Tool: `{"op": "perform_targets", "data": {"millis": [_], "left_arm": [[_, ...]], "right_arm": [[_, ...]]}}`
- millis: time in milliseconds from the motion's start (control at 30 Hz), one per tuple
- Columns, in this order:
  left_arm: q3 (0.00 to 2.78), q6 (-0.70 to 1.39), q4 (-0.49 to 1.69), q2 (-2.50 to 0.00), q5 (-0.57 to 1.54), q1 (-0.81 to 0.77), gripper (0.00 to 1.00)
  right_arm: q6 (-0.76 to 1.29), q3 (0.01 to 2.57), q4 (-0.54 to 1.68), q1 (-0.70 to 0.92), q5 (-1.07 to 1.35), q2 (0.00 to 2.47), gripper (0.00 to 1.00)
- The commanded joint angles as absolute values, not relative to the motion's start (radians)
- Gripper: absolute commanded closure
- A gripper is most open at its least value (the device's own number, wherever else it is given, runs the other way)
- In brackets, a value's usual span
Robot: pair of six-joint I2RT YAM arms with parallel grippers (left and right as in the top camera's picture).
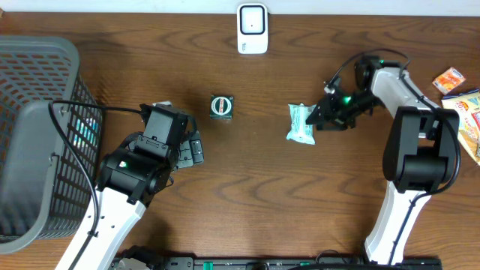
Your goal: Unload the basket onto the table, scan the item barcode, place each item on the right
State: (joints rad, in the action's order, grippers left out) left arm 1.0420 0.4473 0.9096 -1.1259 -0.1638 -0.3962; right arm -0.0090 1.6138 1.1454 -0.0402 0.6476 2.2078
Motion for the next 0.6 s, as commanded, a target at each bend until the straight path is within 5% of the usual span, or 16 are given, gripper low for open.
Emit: {"op": "perform_targets", "data": {"millis": [0, 233, 567], "left_arm": [[1.046, 0.445, 0.912, -1.130, -0.180, -0.393, 0.03], [1.046, 0.445, 0.912, -1.130, -0.181, -0.393, 0.02], [1.046, 0.445, 0.912, -1.130, -0.181, -0.393, 0.02]], "right_arm": [[-0.010, 1.697, 1.179, -0.033, 0.540, 2.203, 0.53], [-0.016, 1.699, 1.169, -0.025, 0.472, 2.203, 0.25], [-0.014, 1.639, 1.087, 0.023, 0.451, 2.203, 0.18]]}}
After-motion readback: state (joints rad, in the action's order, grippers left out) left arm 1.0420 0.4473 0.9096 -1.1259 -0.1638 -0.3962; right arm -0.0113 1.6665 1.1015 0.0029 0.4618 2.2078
